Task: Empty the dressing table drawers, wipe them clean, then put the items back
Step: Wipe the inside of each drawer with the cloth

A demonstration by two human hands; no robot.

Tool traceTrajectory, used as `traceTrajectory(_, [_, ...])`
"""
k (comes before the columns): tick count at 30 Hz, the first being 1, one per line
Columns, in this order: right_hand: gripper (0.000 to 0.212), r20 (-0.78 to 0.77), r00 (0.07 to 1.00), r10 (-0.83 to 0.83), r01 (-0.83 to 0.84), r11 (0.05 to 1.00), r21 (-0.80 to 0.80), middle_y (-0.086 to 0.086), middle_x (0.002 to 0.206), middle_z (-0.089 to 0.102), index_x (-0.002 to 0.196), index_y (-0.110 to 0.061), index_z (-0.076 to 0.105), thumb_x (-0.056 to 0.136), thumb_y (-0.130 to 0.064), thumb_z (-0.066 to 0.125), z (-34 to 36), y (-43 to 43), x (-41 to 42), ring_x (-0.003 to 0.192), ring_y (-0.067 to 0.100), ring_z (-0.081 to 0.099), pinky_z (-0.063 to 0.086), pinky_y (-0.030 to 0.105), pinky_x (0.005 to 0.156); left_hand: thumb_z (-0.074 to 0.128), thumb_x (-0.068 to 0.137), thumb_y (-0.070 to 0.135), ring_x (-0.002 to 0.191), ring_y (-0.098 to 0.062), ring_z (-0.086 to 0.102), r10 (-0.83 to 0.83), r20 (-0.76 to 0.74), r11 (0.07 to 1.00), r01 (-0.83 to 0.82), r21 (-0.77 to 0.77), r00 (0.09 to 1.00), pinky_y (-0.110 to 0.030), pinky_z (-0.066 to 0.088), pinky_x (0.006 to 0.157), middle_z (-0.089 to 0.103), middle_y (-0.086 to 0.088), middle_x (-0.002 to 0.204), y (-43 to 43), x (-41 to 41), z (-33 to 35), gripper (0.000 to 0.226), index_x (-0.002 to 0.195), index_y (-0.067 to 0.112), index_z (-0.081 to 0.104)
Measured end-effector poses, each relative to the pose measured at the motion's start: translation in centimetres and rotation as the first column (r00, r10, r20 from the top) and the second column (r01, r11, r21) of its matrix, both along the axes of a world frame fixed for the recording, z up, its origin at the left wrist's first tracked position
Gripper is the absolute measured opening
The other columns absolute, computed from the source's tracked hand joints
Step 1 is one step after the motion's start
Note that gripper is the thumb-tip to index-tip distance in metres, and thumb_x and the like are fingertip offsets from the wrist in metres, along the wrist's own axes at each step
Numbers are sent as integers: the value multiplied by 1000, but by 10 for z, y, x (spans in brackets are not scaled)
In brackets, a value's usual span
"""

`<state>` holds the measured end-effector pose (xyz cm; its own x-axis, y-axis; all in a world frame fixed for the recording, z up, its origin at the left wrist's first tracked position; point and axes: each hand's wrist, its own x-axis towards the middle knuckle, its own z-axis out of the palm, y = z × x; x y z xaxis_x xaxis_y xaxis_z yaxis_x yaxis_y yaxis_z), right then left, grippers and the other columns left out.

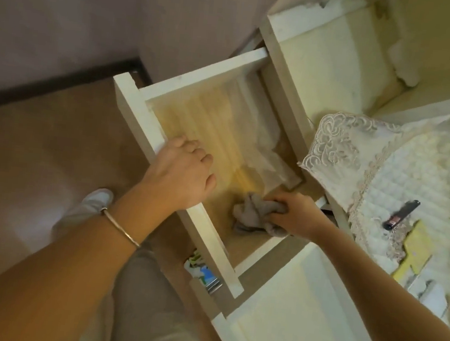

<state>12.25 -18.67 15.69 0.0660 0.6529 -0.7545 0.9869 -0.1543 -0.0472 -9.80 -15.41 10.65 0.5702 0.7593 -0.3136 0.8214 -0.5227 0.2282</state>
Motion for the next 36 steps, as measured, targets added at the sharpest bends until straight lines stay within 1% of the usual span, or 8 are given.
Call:
traceTrajectory(5, [27,152,983,101,-114,990,82,8,101,67,108,-19,64,81,-20,57,-11,3,0,93,29,60,46,32,72,14,93,42,134,-17,30,10,-34,1000,-9,18,999,-34,15,110,42,-4,143,0,0,-4,58,137,13,37])
traceTrajectory(12, [19,-4,965,263,-262,959,-104,6,94,66,95,-15,62,81,-27,55,-16,-28,-46,83,25,59,48,35,71,17,92,48,135,-15,28,-9,-78,1000,6,-29,997,-33,16,110,40,-2,144,-2,-2,4,59,139,16,37])
traceTrajectory(16, [9,-167,982,87,-87,996,10,4,77,61,76,-17,57,79,-25,59,0,-48,-52,72,24,55,46,34,66,16,94,47,132,-16,31,-42,-95,998,38,-44,995,-31,15,108,42,0,142,-8,-6,9,58,137,16,39])
traceTrajectory(19, [7,-309,931,-194,249,956,151,-4,67,58,76,-27,61,79,-21,61,14,-72,-48,62,12,53,43,30,60,-6,77,58,130,-18,34,-67,-56,997,64,-44,996,-32,15,107,45,-1,139,-16,-17,16,85,138,17,38])
traceTrajectory(23, [21,-535,651,-538,750,566,342,-18,78,60,97,-29,67,81,-17,64,28,-109,-48,72,-2,57,45,14,63,9,81,59,136,-17,25,-137,-45,990,135,-45,990,-32,11,112,32,-1,148,-20,-24,30,77,143,17,25])
traceTrajectory(26, [24,-689,415,-594,909,255,329,-16,89,64,104,-27,66,82,-17,65,42,-138,-47,84,7,62,57,33,75,16,74,59,137,-20,24,-152,44,988,153,-12,987,-33,12,112,31,-5,149,-20,-21,54,83,142,13,29])
traceTrajectory(29, [24,-744,340,-576,927,70,369,-8,95,67,103,-26,66,82,-14,66,55,-171,-43,88,12,63,56,37,78,10,66,62,139,-21,22,-221,122,974,212,80,968,-34,12,112,31,-7,149,-23,-8,77,92,141,13,31])
traceTrajectory(36, [27,-783,230,-578,883,-215,418,-20,89,65,95,-33,63,82,-9,66,80,-243,-39,75,-13,58,44,5,60,29,84,59,142,-15,6,-410,229,909,376,177,883,-28,-4,110,17,0,154,-53,31,116,73,145,19,21])
